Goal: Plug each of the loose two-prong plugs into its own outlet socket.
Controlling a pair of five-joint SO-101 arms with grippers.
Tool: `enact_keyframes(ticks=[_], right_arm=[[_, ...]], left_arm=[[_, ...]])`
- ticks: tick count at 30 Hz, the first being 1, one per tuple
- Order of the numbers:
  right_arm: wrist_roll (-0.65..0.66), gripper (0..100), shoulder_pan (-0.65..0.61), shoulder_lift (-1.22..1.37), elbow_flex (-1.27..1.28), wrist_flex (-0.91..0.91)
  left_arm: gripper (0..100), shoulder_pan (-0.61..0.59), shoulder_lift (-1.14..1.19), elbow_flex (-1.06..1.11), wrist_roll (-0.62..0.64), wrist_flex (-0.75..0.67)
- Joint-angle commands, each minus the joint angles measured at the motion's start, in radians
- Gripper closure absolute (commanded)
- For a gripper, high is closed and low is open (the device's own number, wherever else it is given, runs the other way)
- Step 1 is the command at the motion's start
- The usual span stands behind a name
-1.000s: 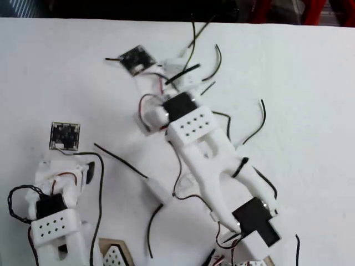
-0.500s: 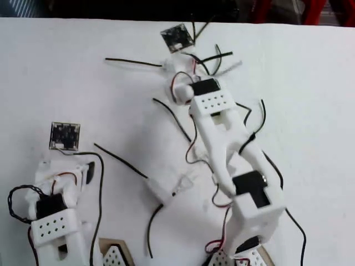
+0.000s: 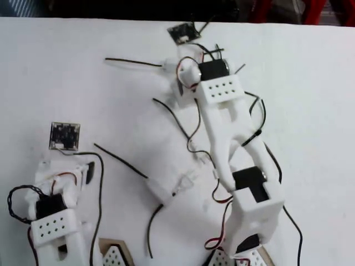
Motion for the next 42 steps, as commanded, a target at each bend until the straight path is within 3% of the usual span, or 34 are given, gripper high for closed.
enact_keyframes(ticks=[1,8,12,21,42], right_arm=[[0.051,89.5,0.013,-0.048,-0.043,0.157],[0.226,88.9,0.061,0.056,0.080,0.185],[0.250,88.9,0.085,0.133,0.104,0.185],[0.242,89.3,0.085,0.277,0.101,0.185],[0.086,89.3,0.015,0.395,0.104,0.110]], left_arm=[[70,-0.002,-0.016,-0.005,0.000,-0.023],[70,-0.002,-0.016,-0.005,0.000,-0.021],[70,-0.002,-0.016,-0.005,0.000,-0.021],[70,-0.002,-0.016,-0.005,0.000,-0.021],[70,-0.002,-0.016,-0.003,0.000,-0.018]])
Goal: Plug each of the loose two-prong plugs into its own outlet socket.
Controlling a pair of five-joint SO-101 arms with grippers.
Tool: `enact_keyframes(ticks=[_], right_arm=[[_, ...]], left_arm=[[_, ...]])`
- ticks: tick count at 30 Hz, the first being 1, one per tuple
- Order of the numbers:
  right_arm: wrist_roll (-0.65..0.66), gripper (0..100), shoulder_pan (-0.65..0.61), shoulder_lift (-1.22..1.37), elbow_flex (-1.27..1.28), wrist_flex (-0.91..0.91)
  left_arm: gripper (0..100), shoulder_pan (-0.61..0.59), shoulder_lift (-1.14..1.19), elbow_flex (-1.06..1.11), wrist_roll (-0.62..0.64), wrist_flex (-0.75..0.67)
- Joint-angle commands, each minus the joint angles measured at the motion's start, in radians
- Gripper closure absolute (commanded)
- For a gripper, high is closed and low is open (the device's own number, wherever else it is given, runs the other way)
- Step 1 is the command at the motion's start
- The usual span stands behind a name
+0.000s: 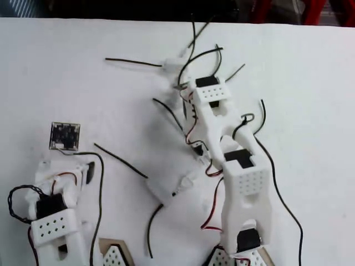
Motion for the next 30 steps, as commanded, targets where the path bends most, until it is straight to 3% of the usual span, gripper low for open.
enact_keyframes(ticks=[1,11,30], right_arm=[[-0.014,89.3,-0.039,0.048,0.002,-0.008],[-0.014,97.9,-0.064,0.079,-0.005,-0.007],[-0.077,93.7,-0.143,0.081,0.002,0.039]], left_arm=[[70,-0.002,-0.016,-0.003,0.000,-0.018],[70,-0.002,-0.016,-0.003,0.000,-0.018],[70,-0.002,-0.016,-0.003,0.000,-0.018]])
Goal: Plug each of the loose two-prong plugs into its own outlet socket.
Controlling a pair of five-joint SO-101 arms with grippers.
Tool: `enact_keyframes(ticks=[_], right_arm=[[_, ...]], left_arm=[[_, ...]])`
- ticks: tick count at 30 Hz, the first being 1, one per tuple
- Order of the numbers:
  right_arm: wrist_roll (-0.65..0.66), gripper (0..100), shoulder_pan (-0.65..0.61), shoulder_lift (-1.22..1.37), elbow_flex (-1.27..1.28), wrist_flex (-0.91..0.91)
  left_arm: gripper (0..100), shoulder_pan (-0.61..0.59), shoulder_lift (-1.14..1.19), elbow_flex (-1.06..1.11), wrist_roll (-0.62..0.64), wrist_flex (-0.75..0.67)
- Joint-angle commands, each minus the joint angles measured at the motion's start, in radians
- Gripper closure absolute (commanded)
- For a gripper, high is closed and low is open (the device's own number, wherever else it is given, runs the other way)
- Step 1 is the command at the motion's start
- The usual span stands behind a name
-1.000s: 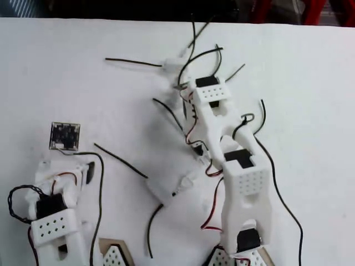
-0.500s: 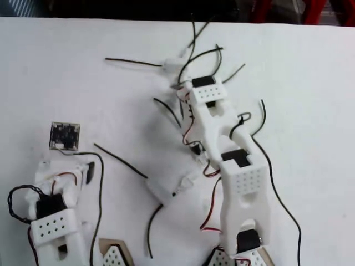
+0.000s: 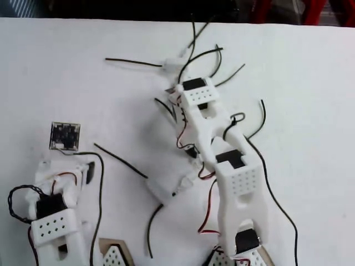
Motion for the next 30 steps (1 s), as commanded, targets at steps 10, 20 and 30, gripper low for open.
enact_keyframes(ticks=[10,20,30], right_arm=[[-0.037,88.1,-0.059,0.018,0.014,0.008],[-0.031,98.1,-0.036,0.005,0.006,0.008],[-0.029,92.6,-0.028,0.005,0.005,0.010]], left_arm=[[70,-0.002,-0.016,-0.003,0.000,-0.018],[70,-0.002,-0.016,-0.003,0.000,-0.020],[70,-0.002,-0.016,-0.003,0.000,-0.020]])
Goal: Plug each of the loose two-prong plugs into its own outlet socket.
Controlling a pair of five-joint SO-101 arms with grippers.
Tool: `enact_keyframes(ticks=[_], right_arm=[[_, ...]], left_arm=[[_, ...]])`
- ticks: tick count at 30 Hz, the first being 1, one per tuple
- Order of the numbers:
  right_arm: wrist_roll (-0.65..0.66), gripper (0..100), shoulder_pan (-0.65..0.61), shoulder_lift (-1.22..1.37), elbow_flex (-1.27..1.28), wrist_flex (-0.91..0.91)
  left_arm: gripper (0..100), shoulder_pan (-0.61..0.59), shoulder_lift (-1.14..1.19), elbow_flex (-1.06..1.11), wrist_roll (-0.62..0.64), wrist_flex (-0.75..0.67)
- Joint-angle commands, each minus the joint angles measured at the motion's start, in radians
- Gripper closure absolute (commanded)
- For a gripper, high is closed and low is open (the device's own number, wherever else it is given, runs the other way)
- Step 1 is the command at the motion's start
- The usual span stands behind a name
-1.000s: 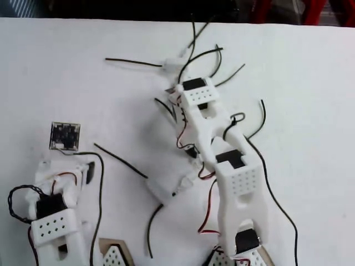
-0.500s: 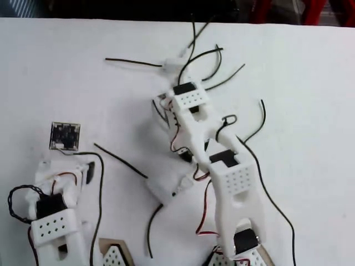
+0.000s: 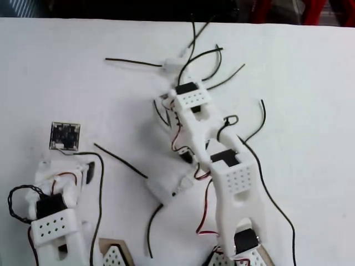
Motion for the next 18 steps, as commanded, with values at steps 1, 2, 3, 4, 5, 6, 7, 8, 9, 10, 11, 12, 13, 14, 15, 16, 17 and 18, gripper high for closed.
enact_keyframes(ticks=[1,2,3,4,5,6,7,8,9,10,11,12,13,14,15,16,17,18], right_arm=[[0.000,93.0,0.005,-0.008,0.000,0.018],[0.000,93.0,0.005,-0.008,-0.005,0.018],[0.000,93.0,0.007,-0.008,-0.014,0.021],[0.000,92.9,0.007,-0.008,-0.025,0.035],[0.000,92.9,0.007,-0.008,-0.032,0.041],[0.000,92.9,0.008,-0.008,-0.038,0.041],[0.000,92.9,0.008,-0.008,-0.041,0.042],[0.000,92.9,0.008,-0.008,-0.041,0.042],[0.000,93.0,0.008,-0.008,-0.041,0.042],[0.000,93.0,0.008,-0.008,-0.041,0.042],[0.000,93.1,0.008,-0.008,-0.041,0.042],[0.000,93.1,0.008,-0.008,-0.041,0.042],[0.000,93.1,0.010,-0.012,-0.041,0.042],[0.000,93.1,0.013,-0.019,-0.038,0.044],[0.000,93.0,0.016,-0.030,-0.037,0.044],[0.000,93.0,0.019,-0.044,-0.037,0.044],[0.000,92.9,0.025,-0.061,-0.034,0.044],[0.000,92.9,0.030,-0.079,-0.026,0.044]], left_arm=[[70,-0.002,-0.016,-0.003,0.000,-0.020],[70,-0.002,-0.016,-0.003,0.000,-0.020],[70,-0.002,-0.016,-0.003,0.000,-0.020],[70,-0.002,-0.016,-0.003,0.000,-0.020],[70,-0.002,-0.016,-0.003,0.000,-0.021],[70,-0.002,-0.016,-0.003,0.000,-0.021],[70,-0.002,-0.016,-0.003,0.000,-0.021],[70,-0.002,-0.016,-0.003,0.000,-0.021],[70,-0.002,-0.016,-0.003,0.000,-0.021],[70,-0.002,-0.016,-0.003,0.000,-0.021],[70,-0.002,-0.016,-0.003,0.000,-0.021],[70,-0.002,-0.016,-0.003,0.000,-0.021],[70,-0.002,-0.016,-0.003,0.000,-0.021],[70,-0.002,-0.016,-0.003,0.000,-0.021],[70,-0.002,-0.016,-0.003,0.000,-0.021],[70,-0.002,-0.016,-0.003,0.000,-0.021],[70,-0.002,-0.016,-0.003,0.000,-0.021],[70,-0.002,-0.016,-0.003,0.000,-0.021]])
